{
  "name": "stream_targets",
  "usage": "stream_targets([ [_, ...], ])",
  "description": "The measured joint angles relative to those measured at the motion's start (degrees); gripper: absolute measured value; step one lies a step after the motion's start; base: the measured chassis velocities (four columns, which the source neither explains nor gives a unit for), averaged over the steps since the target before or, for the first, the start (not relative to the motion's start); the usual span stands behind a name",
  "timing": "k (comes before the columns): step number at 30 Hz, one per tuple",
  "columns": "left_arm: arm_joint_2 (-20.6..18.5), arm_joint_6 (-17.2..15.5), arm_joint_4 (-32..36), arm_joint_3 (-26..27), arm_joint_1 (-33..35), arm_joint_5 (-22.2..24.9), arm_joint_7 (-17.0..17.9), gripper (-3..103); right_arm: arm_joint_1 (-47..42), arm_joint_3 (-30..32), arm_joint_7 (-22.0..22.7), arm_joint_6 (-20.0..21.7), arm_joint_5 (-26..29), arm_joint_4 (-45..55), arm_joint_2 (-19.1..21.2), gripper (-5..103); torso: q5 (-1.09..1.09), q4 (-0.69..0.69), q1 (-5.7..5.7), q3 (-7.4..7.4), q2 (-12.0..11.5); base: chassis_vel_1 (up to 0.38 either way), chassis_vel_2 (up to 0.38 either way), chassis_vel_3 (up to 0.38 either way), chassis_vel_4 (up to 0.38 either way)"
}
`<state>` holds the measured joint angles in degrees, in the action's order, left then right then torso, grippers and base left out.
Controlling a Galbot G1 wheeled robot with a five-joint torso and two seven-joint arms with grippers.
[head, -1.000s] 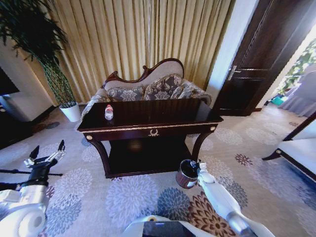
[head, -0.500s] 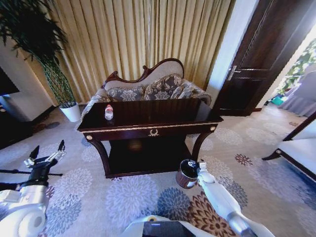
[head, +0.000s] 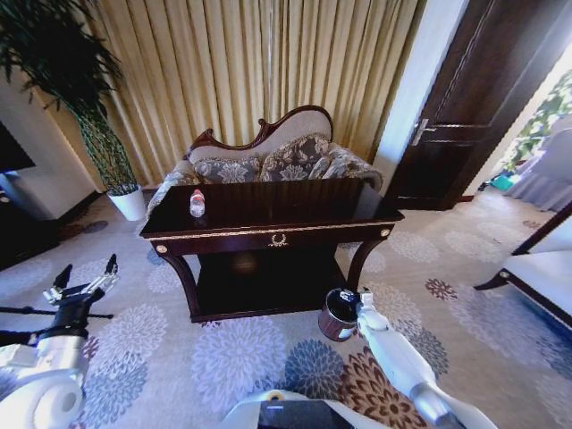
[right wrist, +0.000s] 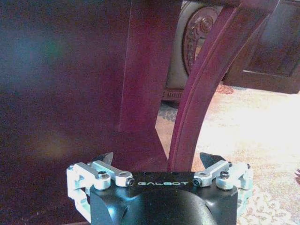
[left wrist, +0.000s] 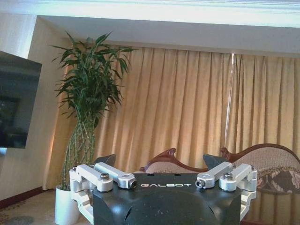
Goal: Move to the front of the table and place the trash on the table into the trash bin.
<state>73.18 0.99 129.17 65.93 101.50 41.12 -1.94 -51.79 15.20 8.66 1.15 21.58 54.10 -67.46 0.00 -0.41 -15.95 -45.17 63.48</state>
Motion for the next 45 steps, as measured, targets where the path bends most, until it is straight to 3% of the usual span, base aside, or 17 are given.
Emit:
stream_targets([
  [5,-0.08,0.03,0.00,0.23,-0.04,0.02,0.00,100,-1.48,0.68,0.65,1.07,1.91,5.22,0.84,100,0.00,0.01,0.00,0.00,0.00,0.000,0.000,0.000,0.000],
  [13,0.02,0.05,0.04,0.11,-0.13,0.03,0.01,100,-5.07,3.06,1.86,5.20,5.06,22.07,4.33,100,0.00,0.00,0.00,0.00,0.00,0.000,0.000,0.000,0.000],
  [22,-0.16,-0.13,0.38,0.37,-0.27,-1.97,0.24,100,-11.36,7.00,4.76,15.10,8.02,48.68,7.22,100,0.00,-0.01,0.00,0.00,0.00,0.000,0.000,0.000,0.000],
  [28,-0.86,-2.23,1.31,1.03,-0.27,-2.13,1.34,100,-13.08,9.02,8.02,19.88,11.50,59.14,8.48,100,0.00,0.00,0.00,0.00,0.00,0.000,0.000,0.000,0.000],
  [33,-1.83,-3.56,1.50,1.55,-0.84,-1.34,2.11,100,-14.02,11.03,9.63,21.28,15.21,64.45,9.83,100,-0.01,0.00,0.00,0.00,0.00,0.000,0.000,0.000,0.000],
  [39,-3.77,-2.23,0.84,2.38,-2.13,1.09,2.11,100,-16.17,14.04,9.70,21.11,16.73,68.30,10.49,100,0.00,-0.01,0.00,0.00,0.00,0.000,0.000,0.000,0.000],
  [45,-5.29,-5.20,1.38,3.30,-2.43,2.15,3.79,100,-18.72,16.78,9.52,20.81,16.43,71.70,10.12,100,-0.01,0.01,0.00,0.00,0.00,0.000,0.000,0.000,0.000],
])
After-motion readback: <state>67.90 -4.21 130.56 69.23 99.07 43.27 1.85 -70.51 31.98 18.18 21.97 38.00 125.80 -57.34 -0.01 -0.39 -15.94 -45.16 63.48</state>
